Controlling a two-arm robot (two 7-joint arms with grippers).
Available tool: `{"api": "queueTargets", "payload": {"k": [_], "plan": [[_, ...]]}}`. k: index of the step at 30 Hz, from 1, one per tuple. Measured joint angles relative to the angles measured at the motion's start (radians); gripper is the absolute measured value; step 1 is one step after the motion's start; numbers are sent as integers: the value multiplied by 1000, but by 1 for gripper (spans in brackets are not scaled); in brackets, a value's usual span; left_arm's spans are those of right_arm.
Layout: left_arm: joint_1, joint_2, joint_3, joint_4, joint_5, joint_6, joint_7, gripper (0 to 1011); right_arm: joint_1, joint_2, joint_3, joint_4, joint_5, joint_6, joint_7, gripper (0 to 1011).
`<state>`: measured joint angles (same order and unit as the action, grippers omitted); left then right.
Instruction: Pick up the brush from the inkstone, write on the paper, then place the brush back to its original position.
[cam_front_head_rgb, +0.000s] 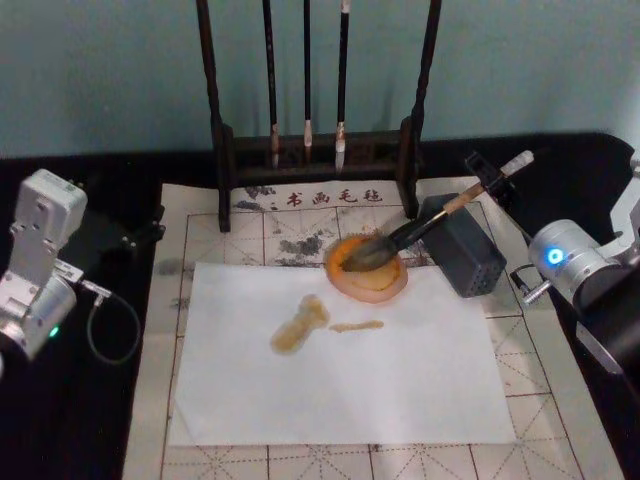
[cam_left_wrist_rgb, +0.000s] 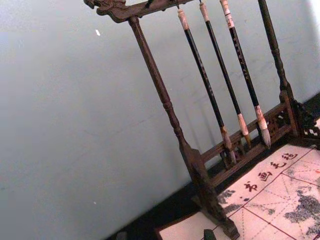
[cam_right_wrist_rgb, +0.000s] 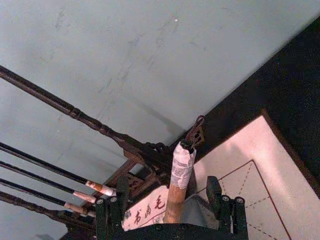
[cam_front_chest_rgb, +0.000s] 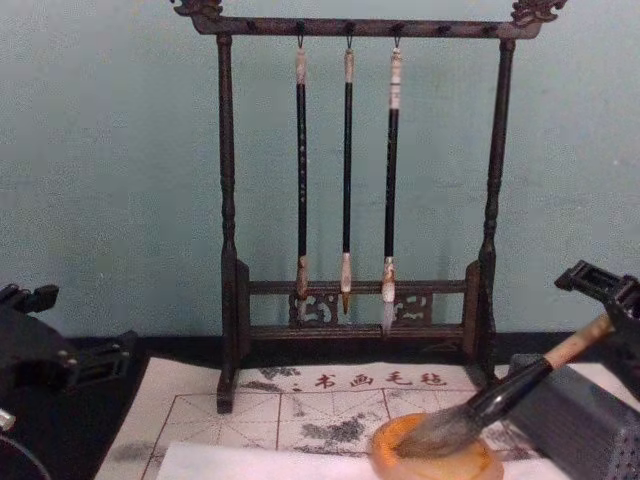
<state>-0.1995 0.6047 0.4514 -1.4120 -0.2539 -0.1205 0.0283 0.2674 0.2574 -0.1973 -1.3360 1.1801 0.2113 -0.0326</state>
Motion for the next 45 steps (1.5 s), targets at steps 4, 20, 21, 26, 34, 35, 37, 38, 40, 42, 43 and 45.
{"api": "queueTargets", "payload": {"k": [4,20,21,26,34,35,37,38,40,42,43,45], "plan": [[0,0,0,0,0,0,0,1001,-1,-1,2,-1,0,2,0,984],[0,0,0,0,0,0,0,1001,-3,-3,5,-4,1,6,2,574],[0,0,0,0,0,0,0,1001,-4,-3,5,-4,1,6,2,549],[0,0,0,0,0,0,0,1001,-4,-3,5,-4,1,6,2,372],[0,0,0,0,0,0,0,1001,-4,-3,6,-5,2,7,2,185],[0,0,0,0,0,0,0,1001,-4,-3,6,-5,2,7,2,185],[0,0,0,0,0,0,0,1001,-4,-3,6,-5,2,7,2,185],[0,0,0,0,0,0,0,1001,-4,-3,6,-5,2,7,2,185],[0,0,0,0,0,0,0,1001,-4,-3,6,-5,2,7,2,185],[0,0,0,0,0,0,0,1001,-4,-3,6,-5,2,7,2,185],[0,0,0,0,0,0,0,1001,-4,-3,6,-5,2,7,2,185],[0,0,0,0,0,0,0,1001,-4,1,0,-6,2,-1,4,185]]}}
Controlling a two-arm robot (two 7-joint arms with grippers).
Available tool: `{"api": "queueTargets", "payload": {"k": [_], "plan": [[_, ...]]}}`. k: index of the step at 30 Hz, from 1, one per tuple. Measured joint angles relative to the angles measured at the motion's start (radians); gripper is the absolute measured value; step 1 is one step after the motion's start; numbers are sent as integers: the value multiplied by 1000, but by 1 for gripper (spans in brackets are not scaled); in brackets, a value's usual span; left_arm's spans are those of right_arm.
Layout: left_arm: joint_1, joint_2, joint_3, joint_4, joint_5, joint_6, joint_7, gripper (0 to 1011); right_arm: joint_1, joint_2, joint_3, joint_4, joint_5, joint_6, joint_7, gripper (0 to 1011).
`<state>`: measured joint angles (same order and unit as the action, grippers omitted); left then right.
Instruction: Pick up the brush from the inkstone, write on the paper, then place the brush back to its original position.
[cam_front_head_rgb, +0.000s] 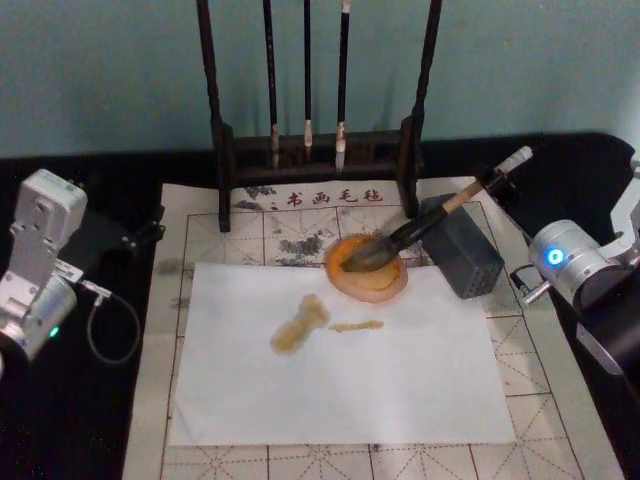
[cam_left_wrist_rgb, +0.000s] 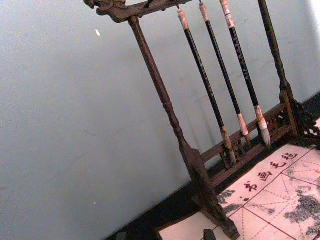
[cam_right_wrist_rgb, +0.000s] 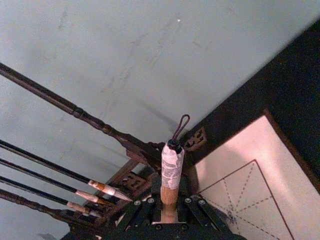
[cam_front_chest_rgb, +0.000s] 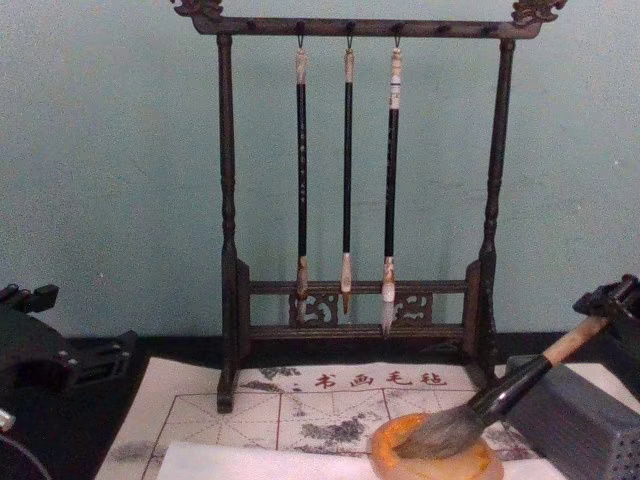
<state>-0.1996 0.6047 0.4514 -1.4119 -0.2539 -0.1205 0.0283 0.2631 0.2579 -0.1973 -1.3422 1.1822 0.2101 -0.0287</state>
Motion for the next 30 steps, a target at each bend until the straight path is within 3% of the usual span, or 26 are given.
{"api": "queueTargets", "payload": {"k": [9,17,24,30], "plan": [[0,0,0,0,0,0,0,1001,3,15,-25,-23,-2,-38,10,185],[0,0,0,0,0,0,0,1001,13,52,-67,-72,-45,-79,25,185],[0,0,0,0,0,0,0,1001,17,104,-113,-136,-153,-111,55,185],[0,0,0,0,0,0,0,1001,17,158,-163,-195,-292,-140,90,185]]}}
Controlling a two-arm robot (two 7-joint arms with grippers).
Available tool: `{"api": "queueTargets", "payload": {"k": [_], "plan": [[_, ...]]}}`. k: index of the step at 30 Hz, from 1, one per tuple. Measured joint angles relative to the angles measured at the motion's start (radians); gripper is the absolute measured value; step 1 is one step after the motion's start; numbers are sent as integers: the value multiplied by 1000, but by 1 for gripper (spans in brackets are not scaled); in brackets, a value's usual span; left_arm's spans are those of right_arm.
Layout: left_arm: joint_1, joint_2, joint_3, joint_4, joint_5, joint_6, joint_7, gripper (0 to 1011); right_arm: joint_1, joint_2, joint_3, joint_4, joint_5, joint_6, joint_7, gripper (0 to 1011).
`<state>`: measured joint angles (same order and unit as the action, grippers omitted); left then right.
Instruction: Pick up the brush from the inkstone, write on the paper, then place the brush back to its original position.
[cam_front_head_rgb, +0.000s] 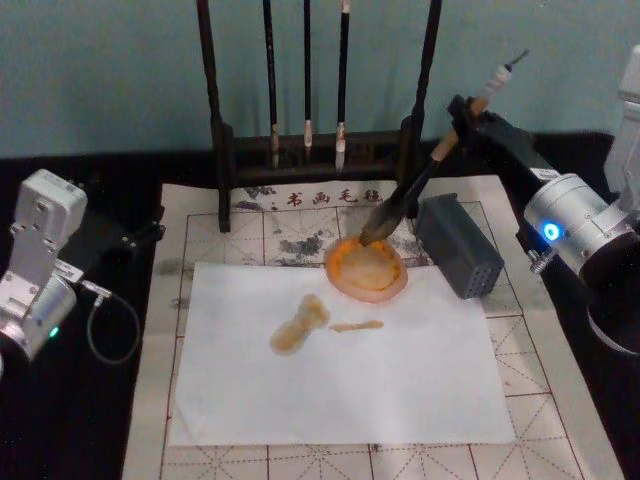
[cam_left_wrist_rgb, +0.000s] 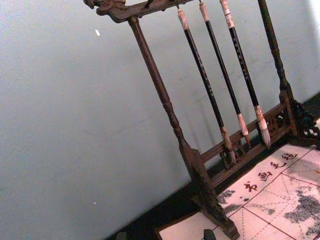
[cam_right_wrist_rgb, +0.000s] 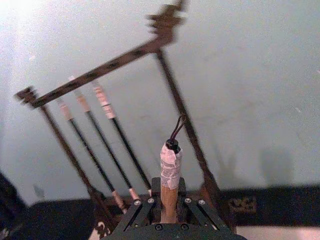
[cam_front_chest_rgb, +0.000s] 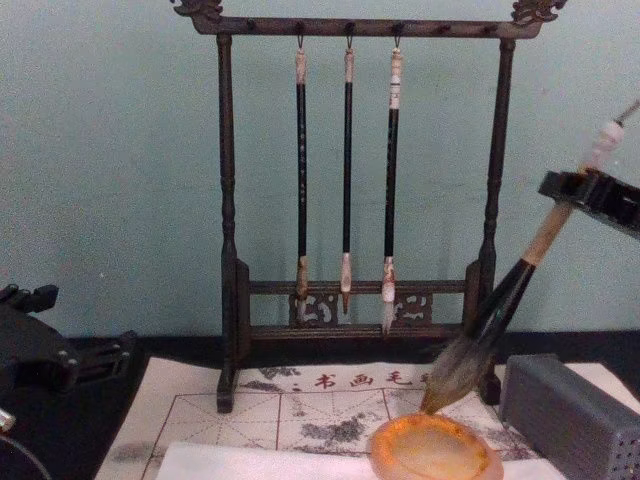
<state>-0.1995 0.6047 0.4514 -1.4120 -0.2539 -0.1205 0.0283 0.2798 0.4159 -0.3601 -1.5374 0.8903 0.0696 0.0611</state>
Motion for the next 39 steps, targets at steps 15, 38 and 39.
{"api": "queueTargets", "payload": {"k": [15,38,39], "plan": [[0,0,0,0,0,0,0,1001,-33,72,-62,-77,-239,-91,66,185],[0,0,0,0,0,0,0,1001,-75,76,-69,-101,-379,-165,143,185],[0,0,0,0,0,0,0,1001,-79,77,-67,-105,-380,-165,146,185]]}}
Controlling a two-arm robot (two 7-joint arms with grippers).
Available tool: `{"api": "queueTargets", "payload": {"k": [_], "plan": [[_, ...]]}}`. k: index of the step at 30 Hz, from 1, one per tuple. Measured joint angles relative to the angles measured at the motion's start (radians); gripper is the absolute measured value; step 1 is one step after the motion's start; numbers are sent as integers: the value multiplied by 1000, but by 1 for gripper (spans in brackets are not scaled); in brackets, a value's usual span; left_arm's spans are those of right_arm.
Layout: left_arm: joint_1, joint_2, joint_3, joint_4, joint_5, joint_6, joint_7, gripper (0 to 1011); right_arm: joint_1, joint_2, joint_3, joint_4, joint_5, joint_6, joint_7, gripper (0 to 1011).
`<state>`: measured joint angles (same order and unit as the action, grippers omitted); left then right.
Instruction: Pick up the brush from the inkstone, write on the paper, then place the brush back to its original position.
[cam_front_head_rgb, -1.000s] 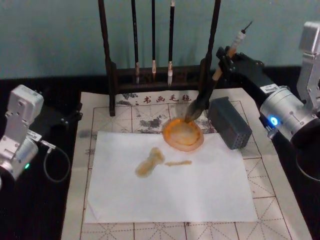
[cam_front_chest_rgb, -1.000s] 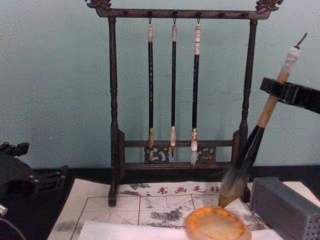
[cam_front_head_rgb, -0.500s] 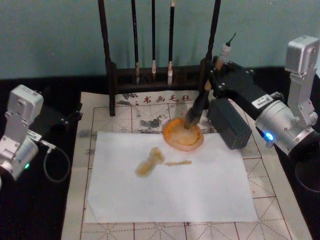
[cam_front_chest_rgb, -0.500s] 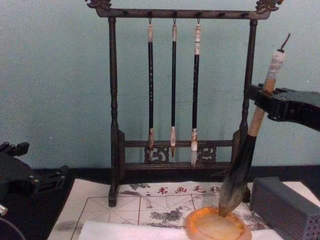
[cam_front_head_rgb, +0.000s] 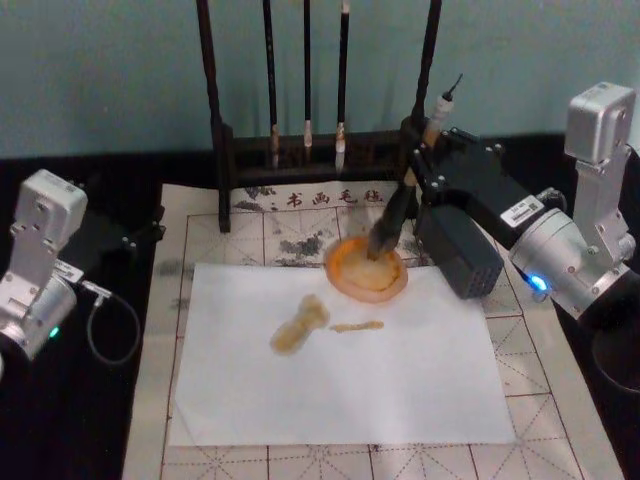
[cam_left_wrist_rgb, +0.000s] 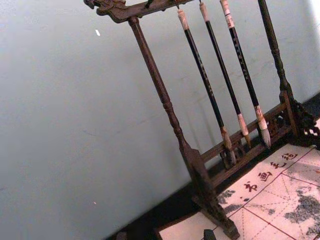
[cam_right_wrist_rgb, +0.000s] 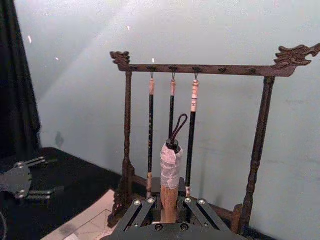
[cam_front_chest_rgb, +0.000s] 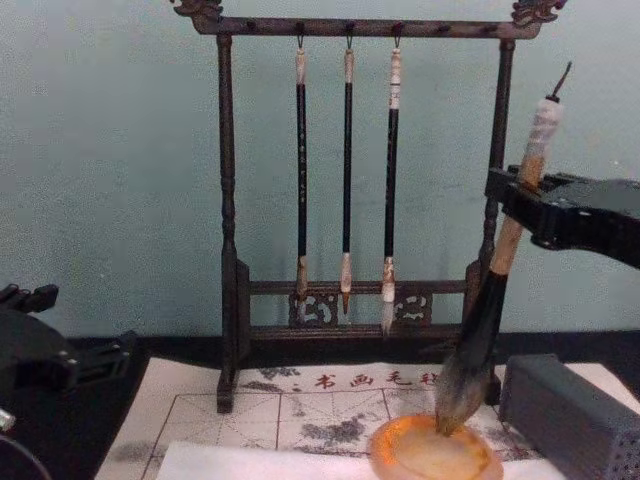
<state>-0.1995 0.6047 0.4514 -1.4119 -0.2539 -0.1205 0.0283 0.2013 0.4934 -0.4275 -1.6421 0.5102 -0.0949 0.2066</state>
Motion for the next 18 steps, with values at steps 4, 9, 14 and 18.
{"api": "queueTargets", "payload": {"k": [4,9,14,18], "plan": [[0,0,0,0,0,0,0,1001,-24,11,9,-22,-6,-4,16,185],[0,0,0,0,0,0,0,1001,-59,29,20,-55,-14,-11,43,185],[0,0,0,0,0,0,0,1001,-98,51,32,-86,-21,-30,82,185],[0,0,0,0,0,0,0,1001,-120,64,39,-103,-25,-41,112,185]]}}
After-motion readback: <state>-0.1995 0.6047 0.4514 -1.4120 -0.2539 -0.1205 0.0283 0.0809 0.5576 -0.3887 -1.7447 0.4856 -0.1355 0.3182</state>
